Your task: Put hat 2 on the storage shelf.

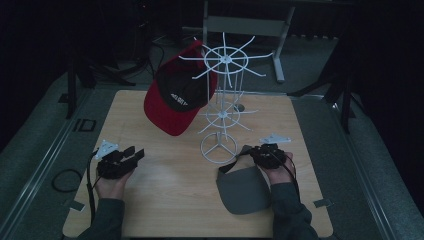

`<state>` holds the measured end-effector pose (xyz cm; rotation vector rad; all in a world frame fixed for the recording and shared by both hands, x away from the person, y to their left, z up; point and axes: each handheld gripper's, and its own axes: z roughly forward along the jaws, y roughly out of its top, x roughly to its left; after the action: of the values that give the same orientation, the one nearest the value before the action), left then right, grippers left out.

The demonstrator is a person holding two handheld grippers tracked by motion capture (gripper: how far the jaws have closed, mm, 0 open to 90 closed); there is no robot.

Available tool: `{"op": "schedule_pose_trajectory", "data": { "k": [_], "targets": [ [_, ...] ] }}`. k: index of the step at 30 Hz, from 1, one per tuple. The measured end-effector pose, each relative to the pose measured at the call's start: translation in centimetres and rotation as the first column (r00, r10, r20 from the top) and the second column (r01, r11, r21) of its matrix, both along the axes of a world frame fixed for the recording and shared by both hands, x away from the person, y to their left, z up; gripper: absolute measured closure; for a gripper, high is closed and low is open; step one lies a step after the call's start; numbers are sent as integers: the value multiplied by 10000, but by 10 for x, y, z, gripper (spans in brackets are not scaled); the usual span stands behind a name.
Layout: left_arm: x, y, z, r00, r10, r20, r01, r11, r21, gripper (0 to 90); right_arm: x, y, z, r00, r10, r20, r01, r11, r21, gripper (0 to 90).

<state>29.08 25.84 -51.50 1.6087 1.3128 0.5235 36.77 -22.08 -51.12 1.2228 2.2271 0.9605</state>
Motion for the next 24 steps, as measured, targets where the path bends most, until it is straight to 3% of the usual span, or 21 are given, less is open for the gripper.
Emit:
{"op": "schedule_pose_trajectory", "data": {
  "k": [4,13,17,24],
  "targets": [
    [0,2,-1,10000,43,-14,-43,10000,-8,553,9,3,-4,9999,99,-127,-101,9999,-134,658],
    [-1,2,-2,10000,25,-42,-25,10000,-40,552,25,5,-8,9986,501,-145,-510,9965,-663,514],
    [-1,2,-2,10000,31,-51,-31,10000,-46,551,34,4,-9,9972,699,-248,-709,9965,-437,457],
    [0,1,-3,10000,-6,-61,5,10000,-39,548,46,5,-14,9947,925,-458,-943,9947,-397,535]
  ]
}}
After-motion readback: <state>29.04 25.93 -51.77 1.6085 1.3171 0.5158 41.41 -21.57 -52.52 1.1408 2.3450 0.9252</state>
